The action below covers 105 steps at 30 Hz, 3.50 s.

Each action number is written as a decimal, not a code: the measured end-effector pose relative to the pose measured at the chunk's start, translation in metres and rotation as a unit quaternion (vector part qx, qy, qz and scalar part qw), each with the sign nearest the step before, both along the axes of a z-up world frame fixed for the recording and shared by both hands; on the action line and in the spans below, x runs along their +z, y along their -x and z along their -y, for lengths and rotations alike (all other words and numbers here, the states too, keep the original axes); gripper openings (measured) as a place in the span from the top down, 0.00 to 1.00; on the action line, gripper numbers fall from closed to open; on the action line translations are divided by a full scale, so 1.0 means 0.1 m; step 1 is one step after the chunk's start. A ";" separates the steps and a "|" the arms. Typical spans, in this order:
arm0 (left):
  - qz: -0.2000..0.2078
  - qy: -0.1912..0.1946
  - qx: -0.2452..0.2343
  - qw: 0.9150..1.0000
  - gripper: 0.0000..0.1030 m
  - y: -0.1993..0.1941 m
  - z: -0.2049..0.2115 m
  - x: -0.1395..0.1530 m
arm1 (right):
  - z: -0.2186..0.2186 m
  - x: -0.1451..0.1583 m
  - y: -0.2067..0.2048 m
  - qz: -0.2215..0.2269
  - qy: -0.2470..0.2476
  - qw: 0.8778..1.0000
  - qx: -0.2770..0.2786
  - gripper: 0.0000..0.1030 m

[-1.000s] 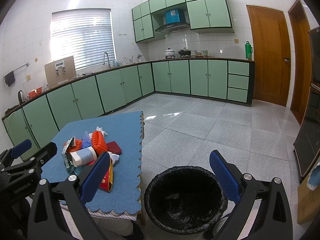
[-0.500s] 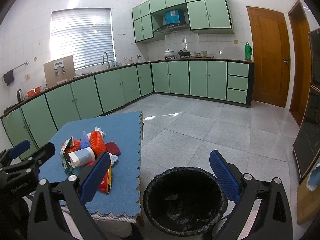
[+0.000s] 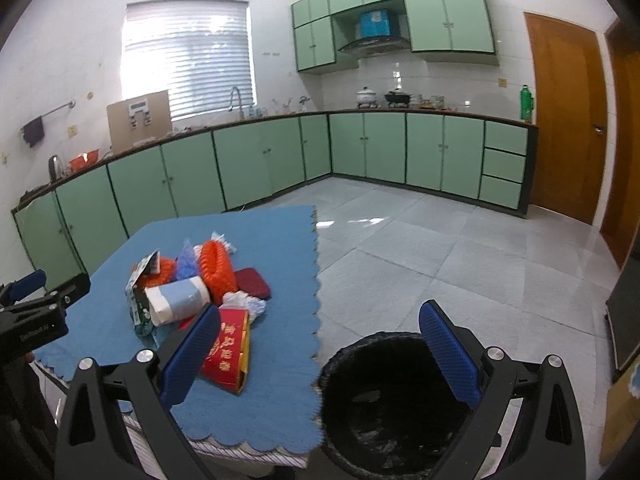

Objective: Collect trash
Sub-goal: 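Move the right tool toward the red paper hat on the table, then close the right tool on the red paper hat and lift it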

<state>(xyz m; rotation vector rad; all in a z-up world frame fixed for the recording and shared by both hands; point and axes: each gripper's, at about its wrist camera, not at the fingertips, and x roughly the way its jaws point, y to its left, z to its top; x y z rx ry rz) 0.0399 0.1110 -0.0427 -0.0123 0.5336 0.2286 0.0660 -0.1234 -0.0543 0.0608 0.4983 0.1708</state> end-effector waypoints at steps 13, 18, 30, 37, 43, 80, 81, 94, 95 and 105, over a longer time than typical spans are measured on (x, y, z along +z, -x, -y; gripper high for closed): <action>-0.048 0.008 0.022 0.999 0.05 -0.15 -0.37 -0.41 | -0.80 -0.56 -0.35 -0.043 0.002 0.998 0.037 0.06; -0.053 0.010 0.030 0.998 0.05 -0.17 -0.52 -0.50 | -1.03 -0.73 -0.42 -0.061 0.013 0.997 0.041 0.06; -0.057 0.012 0.025 0.998 0.05 -0.25 -0.63 -0.63 | -1.22 -0.89 -0.54 -0.074 0.037 0.996 0.031 0.06; -0.056 0.012 0.022 0.998 0.05 -0.27 -0.59 -0.64 | -1.22 -0.94 -0.59 -0.090 0.019 0.994 0.059 0.17; -0.057 0.010 0.017 0.998 0.05 -0.29 -0.53 -0.64 | -1.15 -0.94 -0.56 -0.090 0.006 0.993 0.075 0.21; -0.050 0.018 -0.067 0.996 0.05 -0.47 0.47 -0.64 | -0.12 -0.75 -0.39 -0.069 -0.006 0.998 -0.005 0.21; -0.046 0.015 -0.062 0.997 0.05 -0.47 0.46 -0.63 | -0.13 -0.75 -0.39 -0.068 -0.004 0.998 -0.004 0.21; -0.026 0.011 0.011 1.000 0.05 -0.59 -0.16 -0.45 | -0.30 -0.69 -0.54 -0.059 0.002 0.998 0.014 0.20; -0.026 0.012 0.013 1.000 0.05 -0.59 -0.18 -0.45 | -0.32 -0.68 -0.55 -0.058 0.003 0.998 0.015 0.20; -0.048 0.019 0.024 0.998 0.05 -0.82 -0.31 -0.54 | -0.41 -0.66 -0.66 -0.065 0.012 0.998 0.020 0.20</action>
